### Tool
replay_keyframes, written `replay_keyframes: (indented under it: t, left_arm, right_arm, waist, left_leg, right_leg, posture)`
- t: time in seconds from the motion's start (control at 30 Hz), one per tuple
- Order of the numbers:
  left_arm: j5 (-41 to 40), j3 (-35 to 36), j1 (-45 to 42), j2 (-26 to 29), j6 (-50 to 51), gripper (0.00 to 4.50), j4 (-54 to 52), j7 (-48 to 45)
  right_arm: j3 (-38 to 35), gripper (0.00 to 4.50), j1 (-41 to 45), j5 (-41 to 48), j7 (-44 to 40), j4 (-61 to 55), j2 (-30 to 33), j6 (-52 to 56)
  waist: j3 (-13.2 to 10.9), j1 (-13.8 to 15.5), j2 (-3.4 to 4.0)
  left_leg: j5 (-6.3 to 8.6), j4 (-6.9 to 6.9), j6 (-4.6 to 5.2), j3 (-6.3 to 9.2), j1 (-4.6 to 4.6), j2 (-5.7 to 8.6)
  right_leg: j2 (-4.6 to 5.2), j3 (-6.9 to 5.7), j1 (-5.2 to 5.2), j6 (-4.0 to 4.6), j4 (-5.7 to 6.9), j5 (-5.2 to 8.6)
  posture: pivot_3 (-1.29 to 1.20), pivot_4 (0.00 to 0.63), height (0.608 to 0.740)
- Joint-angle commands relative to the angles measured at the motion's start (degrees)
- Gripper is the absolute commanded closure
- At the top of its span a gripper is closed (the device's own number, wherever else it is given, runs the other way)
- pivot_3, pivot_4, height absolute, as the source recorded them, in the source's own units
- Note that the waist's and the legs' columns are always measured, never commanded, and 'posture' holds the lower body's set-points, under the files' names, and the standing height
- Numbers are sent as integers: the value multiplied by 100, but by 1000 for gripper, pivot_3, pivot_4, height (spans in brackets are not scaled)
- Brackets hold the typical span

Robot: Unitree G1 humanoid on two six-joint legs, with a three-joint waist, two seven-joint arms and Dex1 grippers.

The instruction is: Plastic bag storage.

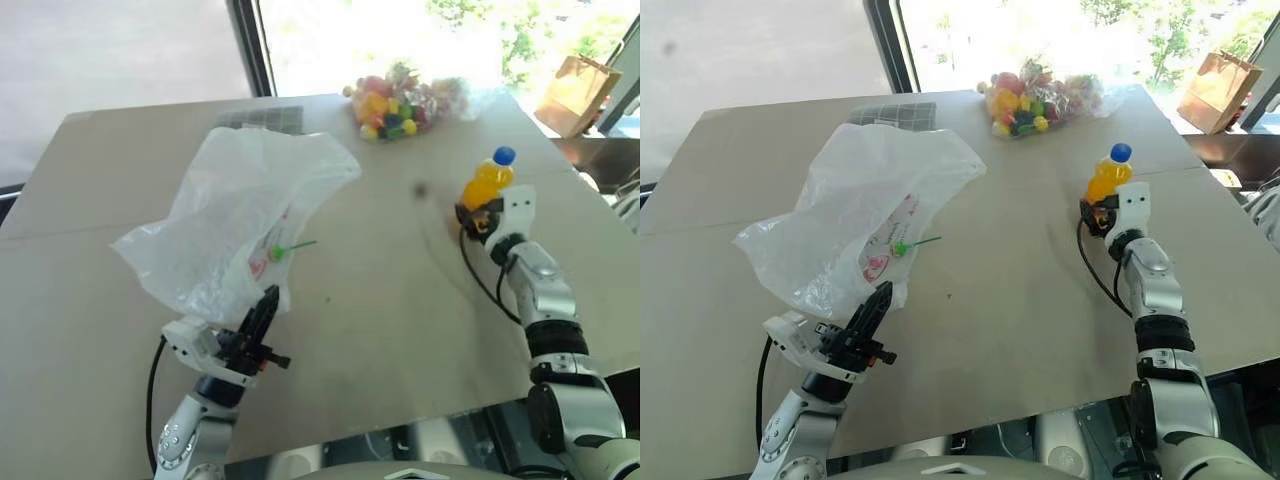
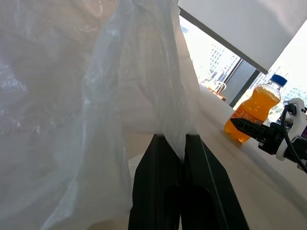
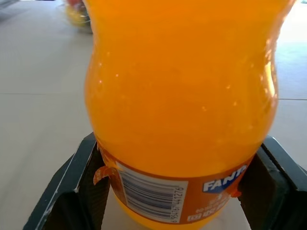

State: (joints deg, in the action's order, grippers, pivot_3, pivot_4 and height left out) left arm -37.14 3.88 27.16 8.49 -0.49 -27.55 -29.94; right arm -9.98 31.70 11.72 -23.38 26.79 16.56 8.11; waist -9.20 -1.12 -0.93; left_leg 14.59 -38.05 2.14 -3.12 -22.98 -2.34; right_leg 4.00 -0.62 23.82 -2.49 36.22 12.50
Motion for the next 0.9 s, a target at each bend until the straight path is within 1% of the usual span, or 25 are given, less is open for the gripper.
replay_keyframes:
  t: [0.03,0.1,0.17,0.23,0.3,0.37,0.4,0.43,0.5,0.53,0.57,0.6,0.7,0.77,0.87,0.9]
  left_arm:
    - [15,-47,13,5,-89,4500,-192,-86]
    - [8,-70,-19,15,-68,4500,-166,-110]
    - [4,-97,-62,21,-51,4500,-136,-141]
    - [-1,-134,-118,24,-32,4500,-98,-178]
    - [3,-166,-177,31,-17,4500,-59,-210]
    - [15,-191,-221,37,-15,4500,-31,-234]
    - [28,-205,-228,41,-22,4500,-22,-246]
    - [39,-218,-226,41,-33,4500,-17,-253]
    - [61,-237,-197,32,-57,4500,-15,-264]
    - [76,-253,-177,23,-72,4500,-17,-267]
    - [91,-269,-159,14,-84,4500,-21,-269]
    - [108,-286,-141,4,-94,4500,-26,-271]
    - [159,-298,-106,-28,-132,4500,-48,-261]
    - [194,-281,-79,-62,-173,4500,-51,-227]
    - [219,-280,-17,-95,-201,4500,-63,-213]
    - [229,-288,1,-99,-205,4500,-64,-217]
  right_arm:
    - [406,1483,30,1021,-714,-1405,-218,1751]
    - [549,1483,128,1711,-779,-2027,-427,3076]
    - [545,1483,288,2497,-704,-2398,-787,4309]
    - [390,1483,518,3077,-318,-2332,-1330,5439]
    - [224,1483,804,3181,268,-1922,-1912,6007]
    - [-194,1483,1367,3237,971,-923,-2687,5881]
    - [-335,1483,1697,3262,1069,-446,-2979,5706]
    - [-411,1483,2024,3334,1093,-26,-3169,5529]
    - [-674,1483,2724,3590,1249,839,-3443,5273]
    - [-785,444,3050,3676,1327,1229,-3548,5166]
    - [-824,43,3302,3701,1336,1519,-3610,5072]
    - [-789,43,3509,3670,1275,1720,-3658,4999]
    - [-404,43,3832,3473,920,1798,-3759,4900]
    - [-176,43,3779,3415,745,1663,-3701,4907]
    - [166,43,3532,3312,469,1382,-3495,4863]
    - [463,43,3396,3098,257,1238,-3337,4692]
  waist:
    - [-3,-11,4]
    - [-4,-45,6]
    - [-6,-73,8]
    - [-10,-76,14]
    - [-12,-49,16]
    - [-12,-60,16]
    - [-10,-22,22]
    - [-10,34,21]
    - [-13,45,21]
    - [-20,22,24]
    - [-22,7,24]
    - [-24,-19,23]
    - [-23,-80,24]
    - [-23,-79,23]
    - [-23,-110,23]
    - [-23,-116,23]
  left_leg:
    - [0,0,0,-2,1,-2]
    - [0,2,0,-6,0,-8]
    - [0,4,0,-3,0,-15]
    - [0,4,0,3,-2,-24]
    - [0,2,0,10,-10,-24]
    - [0,-5,0,17,-24,-19]
    - [0,-13,0,18,-40,-18]
    - [0,-27,0,30,-66,-11]
    - [-1,-36,0,35,-93,9]
    - [1,-36,2,27,-96,15]
    - [2,-35,4,19,-97,16]
    - [2,-34,4,17,-101,14]
    - [2,-20,4,18,-99,4]
    - [2,-16,4,20,-99,3]
    - [2,-18,4,26,-101,4]
    - [2,-19,4,27,-101,4]
  right_leg:
    - [-1,2,0,0,0,0]
    - [-2,5,8,0,5,0]
    - [-2,4,11,1,13,0]
    - [-2,-1,14,2,16,0]
    - [3,-8,18,3,17,0]
    - [7,-15,24,3,16,-1]
    - [7,-16,37,3,18,-2]
    - [8,-28,52,3,22,-3]
    - [17,-34,66,3,23,-3]
    - [17,-26,70,2,22,-4]
    - [15,-18,77,-3,22,-7]
    - [11,-16,85,-20,23,-17]
    - [-1,-23,92,-21,29,-16]
    - [-1,-39,88,-20,30,-15]
    - [3,-32,90,-21,31,-16]
    - [4,-30,90,-22,30,-16]
  posture:
    - [0,150,740]
    - [0,150,740]
    - [0,150,740]
    - [0,150,740]
    - [0,150,740]
    - [0,150,740]
    - [0,150,740]
    - [0,150,740]
    - [0,150,740]
    - [0,150,740]
    - [0,150,740]
    - [0,150,740]
    - [0,150,740]
    - [0,150,740]
    - [0,150,740]
    - [0,150,740]
